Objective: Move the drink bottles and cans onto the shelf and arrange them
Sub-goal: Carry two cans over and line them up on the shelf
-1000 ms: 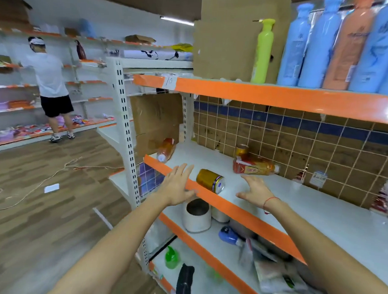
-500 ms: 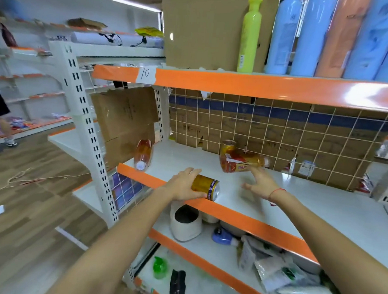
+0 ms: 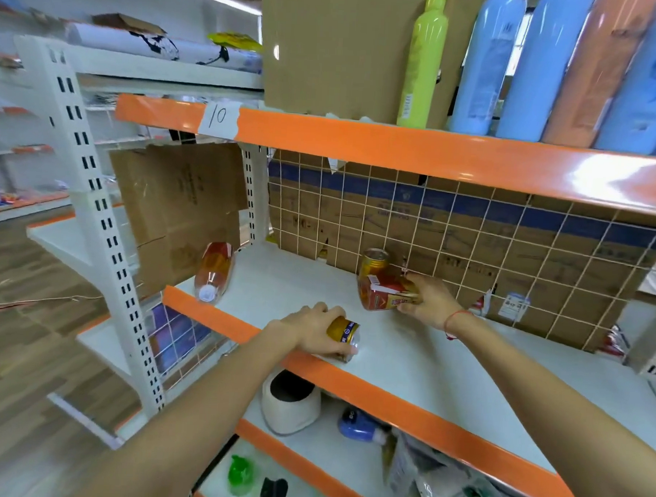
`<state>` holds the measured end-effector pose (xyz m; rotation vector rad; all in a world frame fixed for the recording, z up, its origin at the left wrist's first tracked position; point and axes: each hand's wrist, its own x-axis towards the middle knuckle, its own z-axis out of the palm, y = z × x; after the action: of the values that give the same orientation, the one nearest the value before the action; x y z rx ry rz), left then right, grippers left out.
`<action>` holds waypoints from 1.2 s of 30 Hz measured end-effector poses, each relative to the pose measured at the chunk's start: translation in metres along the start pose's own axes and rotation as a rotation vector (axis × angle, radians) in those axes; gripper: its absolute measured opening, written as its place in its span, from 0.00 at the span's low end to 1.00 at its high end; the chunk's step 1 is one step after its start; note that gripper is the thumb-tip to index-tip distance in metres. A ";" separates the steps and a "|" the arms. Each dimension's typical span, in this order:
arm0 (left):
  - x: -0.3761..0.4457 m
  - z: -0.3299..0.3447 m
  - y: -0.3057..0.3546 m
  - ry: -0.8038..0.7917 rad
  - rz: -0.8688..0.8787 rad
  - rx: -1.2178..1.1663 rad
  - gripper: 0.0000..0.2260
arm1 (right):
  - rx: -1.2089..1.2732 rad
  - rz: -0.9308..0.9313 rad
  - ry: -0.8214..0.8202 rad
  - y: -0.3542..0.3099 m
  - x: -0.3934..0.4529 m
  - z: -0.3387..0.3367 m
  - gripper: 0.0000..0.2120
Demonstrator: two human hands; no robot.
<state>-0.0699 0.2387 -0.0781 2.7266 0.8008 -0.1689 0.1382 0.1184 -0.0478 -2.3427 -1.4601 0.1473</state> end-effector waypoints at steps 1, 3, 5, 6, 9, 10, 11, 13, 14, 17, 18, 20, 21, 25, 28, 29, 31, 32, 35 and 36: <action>0.003 0.000 -0.001 0.003 0.001 -0.038 0.33 | -0.008 0.003 -0.004 -0.002 0.003 0.002 0.27; 0.009 -0.004 -0.003 0.009 0.022 -0.064 0.29 | -0.039 -0.001 0.012 -0.006 0.012 0.004 0.28; 0.015 -0.006 -0.009 0.024 0.058 -0.057 0.27 | -0.030 -0.003 0.030 -0.013 0.020 0.007 0.28; 0.018 -0.006 -0.012 0.045 0.076 -0.058 0.27 | -0.016 -0.003 0.033 -0.015 0.024 0.010 0.28; 0.029 -0.004 -0.035 0.128 0.096 -0.091 0.32 | 0.022 -0.004 0.062 -0.023 0.041 0.026 0.23; 0.033 -0.004 -0.045 0.142 0.081 -0.117 0.35 | 0.008 -0.001 0.073 -0.025 0.046 0.031 0.24; 0.037 -0.005 -0.056 0.146 0.065 -0.141 0.38 | -0.012 -0.001 0.086 -0.026 0.052 0.036 0.24; 0.042 -0.010 -0.077 0.119 0.051 -0.168 0.41 | -0.038 0.009 0.116 -0.028 0.066 0.043 0.26; 0.046 -0.013 -0.087 0.094 0.050 -0.192 0.41 | -0.045 0.026 0.124 -0.028 0.073 0.047 0.26; 0.046 -0.021 -0.108 -0.007 0.062 -0.381 0.38 | -0.085 0.102 0.109 -0.031 0.091 0.057 0.31; 0.046 -0.022 -0.112 -0.039 0.062 -0.458 0.35 | -0.092 0.130 0.097 -0.033 0.097 0.061 0.33; 0.046 -0.024 -0.115 -0.069 0.065 -0.594 0.24 | -0.094 0.178 0.083 -0.035 0.107 0.068 0.36; 0.046 -0.024 -0.114 -0.057 0.065 -0.686 0.20 | -0.087 0.196 0.088 -0.036 0.112 0.071 0.37; 0.059 -0.019 -0.117 0.071 -0.039 -0.935 0.20 | -0.050 0.234 0.143 -0.037 0.127 0.075 0.37; 0.072 -0.017 -0.125 0.102 -0.097 -0.864 0.15 | 0.005 0.274 0.148 -0.039 0.136 0.076 0.37; 0.074 -0.018 -0.127 0.098 -0.109 -0.835 0.14 | 0.017 0.283 0.160 -0.039 0.138 0.077 0.36; 0.075 -0.021 -0.127 0.073 -0.141 -0.773 0.18 | 0.036 0.309 0.197 -0.040 0.143 0.075 0.37; 0.075 -0.023 -0.127 0.063 -0.170 -0.736 0.21 | 0.041 0.326 0.202 -0.039 0.145 0.074 0.38; 0.073 -0.029 -0.124 0.032 -0.284 -0.664 0.30 | 0.059 0.360 0.164 -0.037 0.147 0.072 0.40; 0.073 -0.029 -0.121 0.014 -0.315 -0.651 0.31 | 0.044 0.360 0.145 -0.036 0.148 0.071 0.40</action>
<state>-0.0743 0.3821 -0.0944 1.9899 1.0642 0.0440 0.1548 0.2818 -0.0847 -2.5005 -0.9497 0.0995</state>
